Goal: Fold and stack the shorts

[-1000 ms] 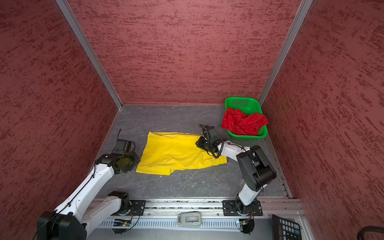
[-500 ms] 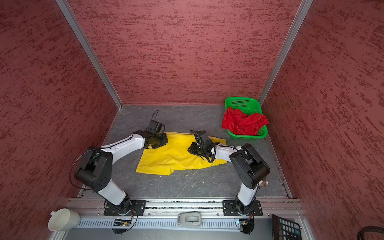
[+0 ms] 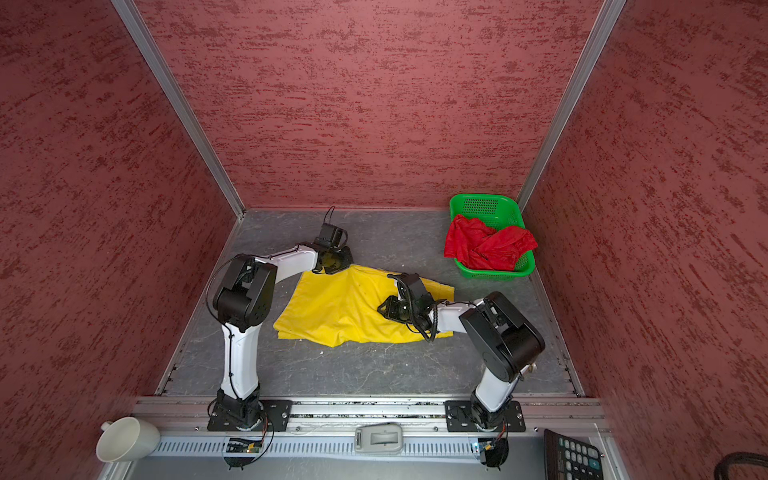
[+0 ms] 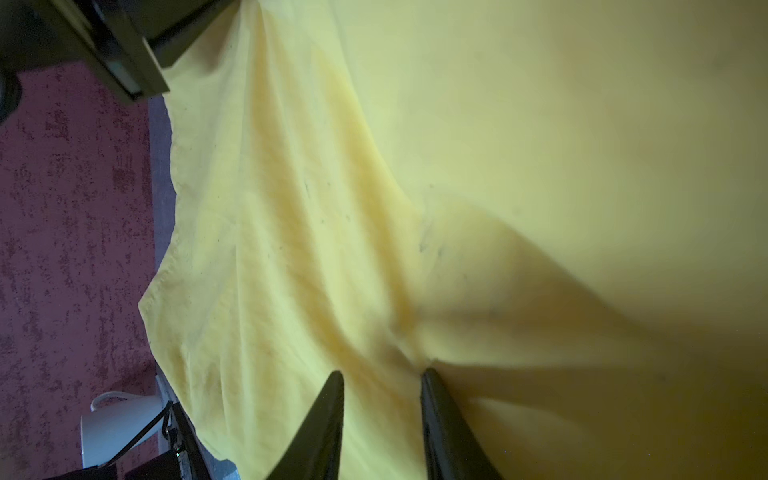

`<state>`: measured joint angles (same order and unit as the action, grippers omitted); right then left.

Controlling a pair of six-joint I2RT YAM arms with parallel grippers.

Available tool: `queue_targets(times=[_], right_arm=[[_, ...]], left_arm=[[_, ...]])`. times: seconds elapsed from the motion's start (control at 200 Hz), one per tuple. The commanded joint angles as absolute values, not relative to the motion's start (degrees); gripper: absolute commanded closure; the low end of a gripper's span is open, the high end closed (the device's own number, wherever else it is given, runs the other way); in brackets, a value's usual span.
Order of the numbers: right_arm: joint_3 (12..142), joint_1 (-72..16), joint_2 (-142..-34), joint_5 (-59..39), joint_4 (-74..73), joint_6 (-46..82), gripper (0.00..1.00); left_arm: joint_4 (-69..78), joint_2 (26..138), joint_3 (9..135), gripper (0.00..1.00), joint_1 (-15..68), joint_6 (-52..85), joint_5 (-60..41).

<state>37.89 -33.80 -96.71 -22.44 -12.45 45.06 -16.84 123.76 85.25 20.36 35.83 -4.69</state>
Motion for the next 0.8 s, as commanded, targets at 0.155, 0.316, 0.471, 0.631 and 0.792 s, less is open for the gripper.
queue_targets(times=[0.155, 0.316, 0.471, 0.631, 0.792], right_arm=[[44.26, -34.37, -94.36, -18.42, 2.1, 44.5, 0.62], [54.39, -34.29, -98.26, -17.38, 1.85, 43.91, 0.62], [62.73, -33.84, -107.25, -17.55, 2.99, 43.19, 0.65], [70.29, -32.54, -115.13, -18.15, 5.79, 41.42, 0.72], [74.96, -29.75, -119.9, -17.2, 8.32, 40.74, 0.78]], left_arm=[[-15.75, 120.92, 86.63, 0.81, 18.52, 36.13, -5.5], [-15.47, 109.61, 79.28, 0.73, 18.29, 34.94, -5.25], [-15.51, 99.23, 69.26, 0.73, 18.24, 36.27, -6.0], [-15.22, 93.52, 57.76, 0.89, 18.2, 38.81, -6.02], [-16.26, 91.15, 48.95, 1.0, 17.56, 41.8, -4.38]])
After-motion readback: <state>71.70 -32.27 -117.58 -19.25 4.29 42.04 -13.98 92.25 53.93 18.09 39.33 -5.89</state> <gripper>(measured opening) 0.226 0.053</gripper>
